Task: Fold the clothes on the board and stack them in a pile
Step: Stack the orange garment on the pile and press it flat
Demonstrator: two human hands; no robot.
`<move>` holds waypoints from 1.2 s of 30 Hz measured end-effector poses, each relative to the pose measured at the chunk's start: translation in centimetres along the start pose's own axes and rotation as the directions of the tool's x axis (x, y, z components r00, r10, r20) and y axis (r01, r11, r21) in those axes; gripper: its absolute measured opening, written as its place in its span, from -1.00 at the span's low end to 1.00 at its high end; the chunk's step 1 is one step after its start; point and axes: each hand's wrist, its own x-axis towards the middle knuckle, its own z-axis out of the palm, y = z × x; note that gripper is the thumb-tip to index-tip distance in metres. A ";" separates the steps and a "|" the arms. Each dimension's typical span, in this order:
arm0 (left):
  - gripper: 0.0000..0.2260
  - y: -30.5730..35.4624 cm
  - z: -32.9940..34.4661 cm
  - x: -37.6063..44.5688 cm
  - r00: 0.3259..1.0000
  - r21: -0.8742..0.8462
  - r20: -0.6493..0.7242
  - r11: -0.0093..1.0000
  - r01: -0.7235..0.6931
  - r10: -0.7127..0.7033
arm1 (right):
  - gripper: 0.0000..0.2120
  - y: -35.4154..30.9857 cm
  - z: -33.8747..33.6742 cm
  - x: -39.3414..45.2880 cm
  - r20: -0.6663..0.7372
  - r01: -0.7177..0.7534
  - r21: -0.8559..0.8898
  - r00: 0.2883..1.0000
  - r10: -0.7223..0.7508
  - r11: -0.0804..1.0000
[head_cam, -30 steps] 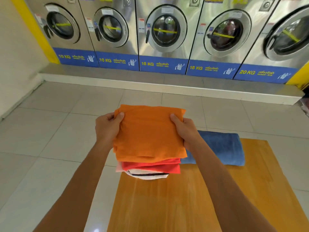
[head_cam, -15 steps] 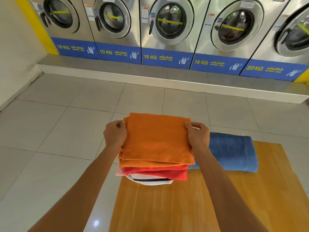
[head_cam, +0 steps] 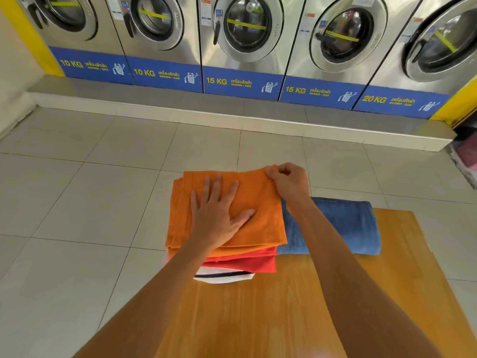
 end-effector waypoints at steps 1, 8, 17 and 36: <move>-0.12 -0.2 0.0 0.2 1.000 0.005 0.017 1.000 0.000 0.000 | -0.83 0.1 0.2 0.0 -0.013 0.001 0.016 1.000 -0.001 1.000; -0.04 -0.7 -0.7 0.1 0.996 -0.079 0.084 0.997 0.018 -0.011 | -0.74 1.4 -1.8 0.8 0.253 -0.281 0.336 0.946 0.201 0.899; 0.00 5.9 -1.3 -2.6 0.917 0.037 0.150 0.925 -0.378 0.368 | -0.77 1.2 -2.0 1.7 0.394 -0.092 0.015 0.916 0.079 0.996; -0.52 3.1 -1.2 -3.5 0.948 -0.407 -0.012 0.864 -0.296 0.319 | -0.78 1.7 -1.2 2.2 0.409 -0.191 0.131 0.904 0.123 0.973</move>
